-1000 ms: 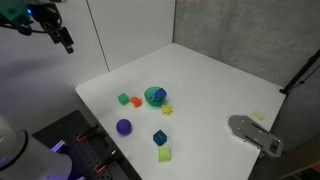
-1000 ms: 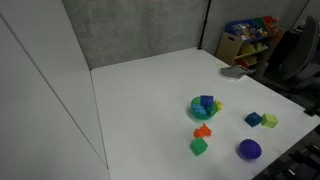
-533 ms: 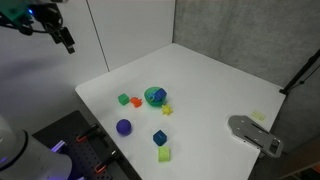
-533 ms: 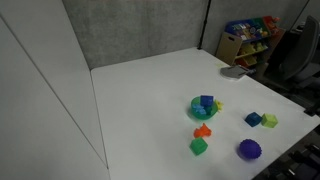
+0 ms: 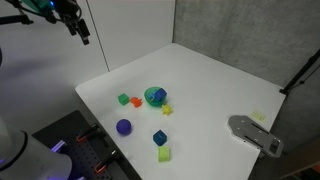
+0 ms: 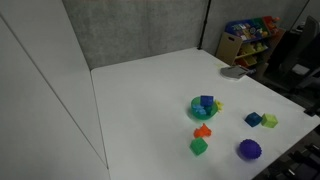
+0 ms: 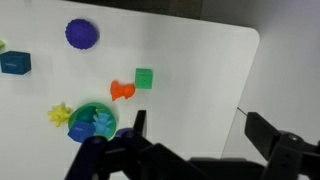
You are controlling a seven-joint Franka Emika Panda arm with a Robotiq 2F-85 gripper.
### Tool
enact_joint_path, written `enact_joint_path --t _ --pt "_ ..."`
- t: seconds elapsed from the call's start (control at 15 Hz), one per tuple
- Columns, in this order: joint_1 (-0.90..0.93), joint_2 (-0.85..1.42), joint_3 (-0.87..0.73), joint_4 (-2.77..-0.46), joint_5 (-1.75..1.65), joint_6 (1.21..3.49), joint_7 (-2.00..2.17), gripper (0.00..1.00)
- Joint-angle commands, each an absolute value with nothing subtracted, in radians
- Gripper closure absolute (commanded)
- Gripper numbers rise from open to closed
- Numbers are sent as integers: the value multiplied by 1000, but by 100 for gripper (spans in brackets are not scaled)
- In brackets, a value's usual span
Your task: Remove the blue block from the green bowl and put it on the table.
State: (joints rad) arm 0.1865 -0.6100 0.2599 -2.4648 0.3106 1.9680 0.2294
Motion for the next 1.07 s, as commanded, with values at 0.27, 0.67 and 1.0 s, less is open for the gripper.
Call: enact_joint_path --t 0.27,0.67,1.0 --pt "139 -252 270 -2241 177 2059 294 0" --pt "120 -9 219 -2145 58 2173 322 0" --pt "117 167 146 -2073 42 2280 273 0"
